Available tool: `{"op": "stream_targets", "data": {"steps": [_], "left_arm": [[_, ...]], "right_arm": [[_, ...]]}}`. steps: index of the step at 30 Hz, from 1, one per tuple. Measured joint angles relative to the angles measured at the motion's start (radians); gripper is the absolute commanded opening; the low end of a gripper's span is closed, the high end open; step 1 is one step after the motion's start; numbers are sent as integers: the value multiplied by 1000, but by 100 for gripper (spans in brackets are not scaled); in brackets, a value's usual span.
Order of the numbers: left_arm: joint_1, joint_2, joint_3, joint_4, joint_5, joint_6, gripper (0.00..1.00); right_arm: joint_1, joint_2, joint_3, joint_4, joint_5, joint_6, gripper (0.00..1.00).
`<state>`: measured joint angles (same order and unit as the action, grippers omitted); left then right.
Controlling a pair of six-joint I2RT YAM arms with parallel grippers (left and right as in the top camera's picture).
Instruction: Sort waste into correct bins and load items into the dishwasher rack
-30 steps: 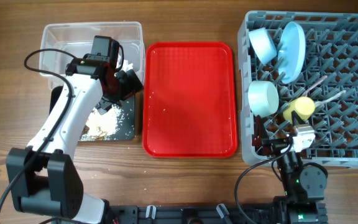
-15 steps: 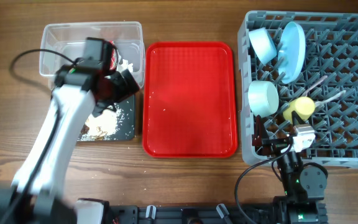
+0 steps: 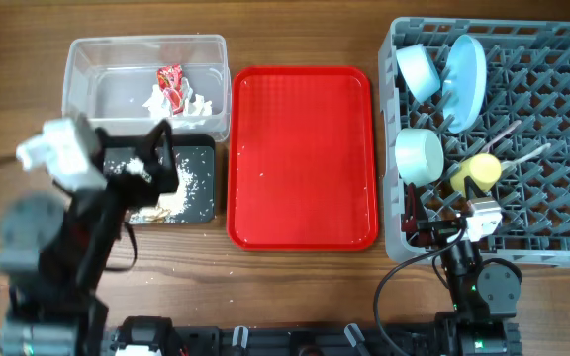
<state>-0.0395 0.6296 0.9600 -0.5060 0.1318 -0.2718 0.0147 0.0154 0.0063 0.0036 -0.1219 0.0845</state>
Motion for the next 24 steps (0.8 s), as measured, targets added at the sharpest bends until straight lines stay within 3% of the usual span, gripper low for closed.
{"op": "stream_targets", "data": {"steps": [5, 12, 24], "left_arm": [[90, -162, -254, 148, 78, 40, 100], [106, -351, -550, 369, 126, 55, 100], [107, -565, -804, 422, 132, 62, 100]], "right_arm": [[0, 0, 0, 0, 0, 0, 100], [0, 0, 0, 0, 0, 0, 100], [0, 0, 0, 0, 0, 0, 100]]}}
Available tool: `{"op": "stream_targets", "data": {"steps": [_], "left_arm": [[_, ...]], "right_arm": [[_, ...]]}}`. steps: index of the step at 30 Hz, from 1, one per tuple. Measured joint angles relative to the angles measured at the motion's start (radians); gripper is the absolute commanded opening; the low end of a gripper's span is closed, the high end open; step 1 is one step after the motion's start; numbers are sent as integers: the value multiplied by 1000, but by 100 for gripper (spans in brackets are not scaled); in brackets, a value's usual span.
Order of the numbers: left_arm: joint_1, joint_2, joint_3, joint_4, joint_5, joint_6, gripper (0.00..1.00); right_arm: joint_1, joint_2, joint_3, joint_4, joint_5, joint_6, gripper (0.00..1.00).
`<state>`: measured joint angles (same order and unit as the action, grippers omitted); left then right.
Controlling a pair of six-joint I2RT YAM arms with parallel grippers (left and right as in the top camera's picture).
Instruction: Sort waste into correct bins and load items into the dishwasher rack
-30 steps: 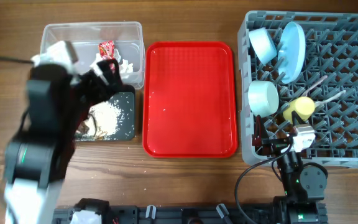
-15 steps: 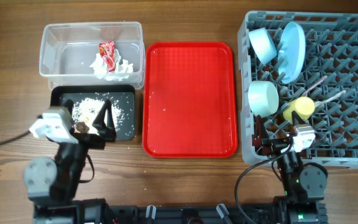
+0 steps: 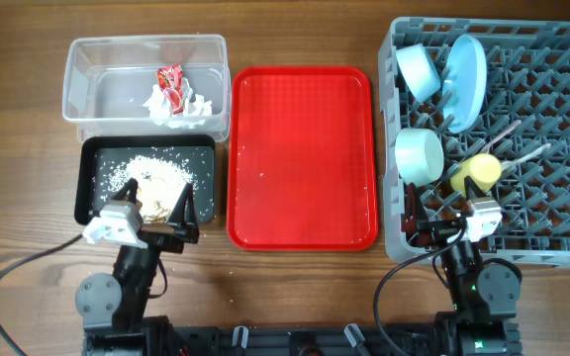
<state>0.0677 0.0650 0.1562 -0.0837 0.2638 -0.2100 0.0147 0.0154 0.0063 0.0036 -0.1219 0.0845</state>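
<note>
The red tray point(image 3: 303, 156) in the middle of the table is bare. To its left, a black bin point(image 3: 95, 178) holds rice-like food scraps, and behind it a clear bin point(image 3: 87, 69) holds white tissue and a red wrapper point(image 3: 170, 85). On the right, the grey dishwasher rack point(image 3: 552, 148) carries two blue cups point(image 3: 419, 153), a blue plate point(image 3: 466, 81), a yellow cup point(image 3: 476, 173) and thin utensils. My left gripper point(image 3: 182, 212) sits low at the black bin's near right corner, fingers slightly apart and empty. My right gripper point(image 3: 411, 210) rests at the rack's near left corner, apparently shut and empty.
Crumbs lie on the wood in front of the black bin. The rack reaches the right and far edges of the view. Both arm bases stand at the near table edge, cables trailing beside them.
My left arm has come down from above the black bin to the near edge, uncovering the bin's food scraps. The right arm and the rack have not changed.
</note>
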Motion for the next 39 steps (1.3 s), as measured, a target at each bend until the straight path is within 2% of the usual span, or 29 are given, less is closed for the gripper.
{"op": "stream_targets", "data": {"steps": [12, 17, 20, 39], "left_arm": [[0, -51, -122, 125, 0, 2, 100], [0, -51, -146, 105, 0, 4, 100], [0, -52, -146, 35, 0, 4, 100], [0, -51, -146, 35, 0, 4, 100]], "right_arm": [[0, 0, 0, 0, 0, 0, 100], [0, 0, 0, 0, 0, 0, 100], [0, 0, 0, 0, 0, 0, 100], [0, 0, 0, 0, 0, 0, 100]]}}
